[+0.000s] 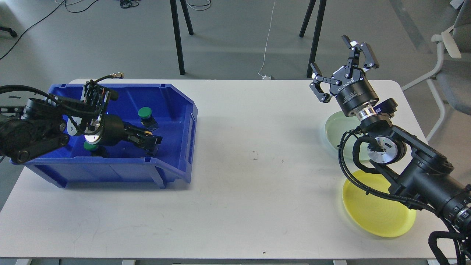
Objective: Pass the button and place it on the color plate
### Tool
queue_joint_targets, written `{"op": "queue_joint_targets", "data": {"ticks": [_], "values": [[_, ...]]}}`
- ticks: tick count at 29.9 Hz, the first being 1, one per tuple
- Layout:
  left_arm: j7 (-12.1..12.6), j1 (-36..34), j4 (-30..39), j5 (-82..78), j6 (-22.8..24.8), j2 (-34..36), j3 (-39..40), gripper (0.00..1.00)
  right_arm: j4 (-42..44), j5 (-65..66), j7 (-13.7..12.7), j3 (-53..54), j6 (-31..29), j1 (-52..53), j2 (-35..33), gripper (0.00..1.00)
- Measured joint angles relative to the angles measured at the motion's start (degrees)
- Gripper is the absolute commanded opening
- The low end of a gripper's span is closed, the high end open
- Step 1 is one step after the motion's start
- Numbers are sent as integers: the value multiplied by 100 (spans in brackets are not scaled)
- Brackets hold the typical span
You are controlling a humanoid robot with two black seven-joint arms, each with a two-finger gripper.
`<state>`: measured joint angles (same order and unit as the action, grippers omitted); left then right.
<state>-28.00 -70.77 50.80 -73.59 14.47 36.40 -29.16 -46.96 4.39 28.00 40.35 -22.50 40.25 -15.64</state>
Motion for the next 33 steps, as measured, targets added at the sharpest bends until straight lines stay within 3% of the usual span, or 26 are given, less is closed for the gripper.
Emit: {"op": "queue_joint_targets", "data": {"ticks": [1,7,16,26,33], "values": [[0,1,0,-1,-5,0,-1,30,0,0,0,0,0,0,0,99],[-3,15,-7,-36,-208,5,-6,10,0,0,0,0,0,-16,0,99],[0,-25,7,-17,-238,34,4,7,-30,0,0,0,0,-61,-8,99],[0,-27,26,-15,-237,49,7,32,-41,0,0,8,0,-62,25,99],[0,-17,27,-17,-257,26,7,40,-40,0,0,8,3,-69,25,99]]}}
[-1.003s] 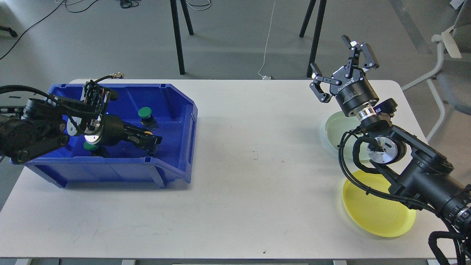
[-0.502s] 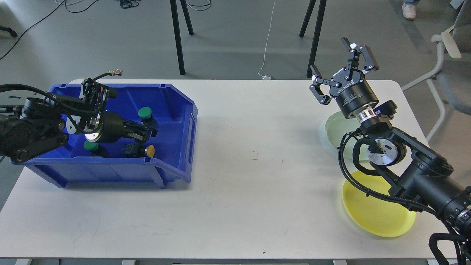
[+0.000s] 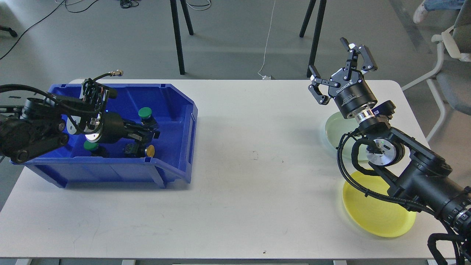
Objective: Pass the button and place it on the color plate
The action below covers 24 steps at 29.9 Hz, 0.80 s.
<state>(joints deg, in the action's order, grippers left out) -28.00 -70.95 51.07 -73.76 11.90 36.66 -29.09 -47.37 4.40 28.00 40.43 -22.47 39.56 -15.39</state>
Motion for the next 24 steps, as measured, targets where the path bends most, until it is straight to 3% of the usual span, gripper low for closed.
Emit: {"op": "queue_joint_targets", "data": {"ticks": [11,19,24], "values": [[0,-51,24,-10,14,78,-8,56,5,0,0,-1,-3,-27,-16,99],[0,-300,148,-5,591,271,7,65,8,0,0,-1,-3,-94,-17,99],[0,-357,-263,0,693,296,42,67,8,0,0,-1,-3,-117,-26,99]]}}
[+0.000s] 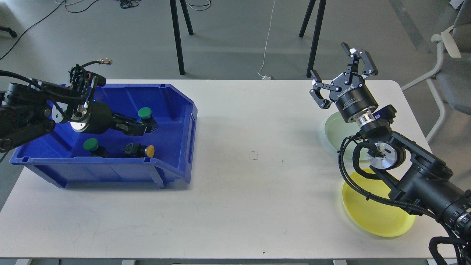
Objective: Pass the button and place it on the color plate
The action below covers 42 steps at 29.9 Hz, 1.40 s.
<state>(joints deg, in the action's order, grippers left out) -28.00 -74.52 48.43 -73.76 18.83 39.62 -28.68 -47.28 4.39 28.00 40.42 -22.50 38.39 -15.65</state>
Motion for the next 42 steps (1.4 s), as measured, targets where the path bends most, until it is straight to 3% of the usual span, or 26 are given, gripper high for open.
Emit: {"op": "queue_joint_targets", "data": {"ticks": [7,16,34,42], "values": [[0,0,-545,3,357,215,-4,69,0,0,0,0,0,-16,-8,99],[0,47,-758,4,387,371,1,80,-7,0,0,0,0,-16,0,99],[0,363,-1767,52,349,-76,47,81,-41,0,0,1,0,-25,2,99],[0,498,-1854,68,358,-186,192,81,-45,0,0,1,0,-25,2,99]]}}
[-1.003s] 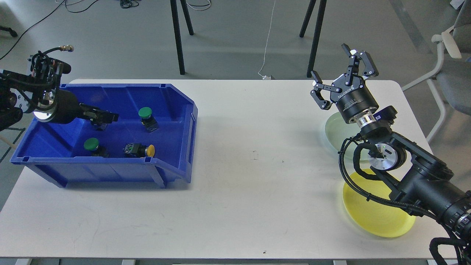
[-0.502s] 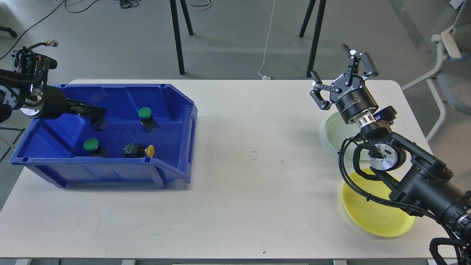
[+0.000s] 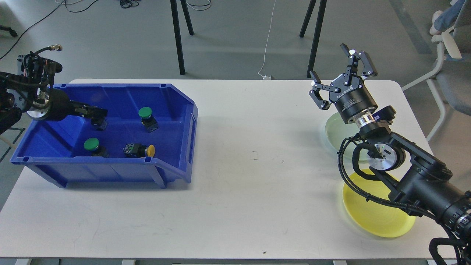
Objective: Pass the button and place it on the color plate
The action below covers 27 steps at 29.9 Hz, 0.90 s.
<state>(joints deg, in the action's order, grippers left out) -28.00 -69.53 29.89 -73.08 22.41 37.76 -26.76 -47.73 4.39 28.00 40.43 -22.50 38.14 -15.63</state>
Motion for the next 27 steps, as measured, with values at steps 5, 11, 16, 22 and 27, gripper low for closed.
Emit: {"op": "queue_joint_targets", "data": {"ticks": [5,11,16,22,27], "values": [[-1,115,-51,159,0,-105,80,81,-40,0,0,0,-3,-22,-7,99],[1,422,-616,215,-2,-365,117,81,-110,0,0,0,-11,-42,-12,99],[1,456,-812,224,-15,-476,119,81,-113,0,0,0,-11,-44,-12,99],[1,466,-836,233,-43,-491,120,81,-125,0,0,0,-12,-60,-11,99],[1,467,-840,223,-44,-491,117,81,-173,0,0,3,-14,-90,-14,99]]}}
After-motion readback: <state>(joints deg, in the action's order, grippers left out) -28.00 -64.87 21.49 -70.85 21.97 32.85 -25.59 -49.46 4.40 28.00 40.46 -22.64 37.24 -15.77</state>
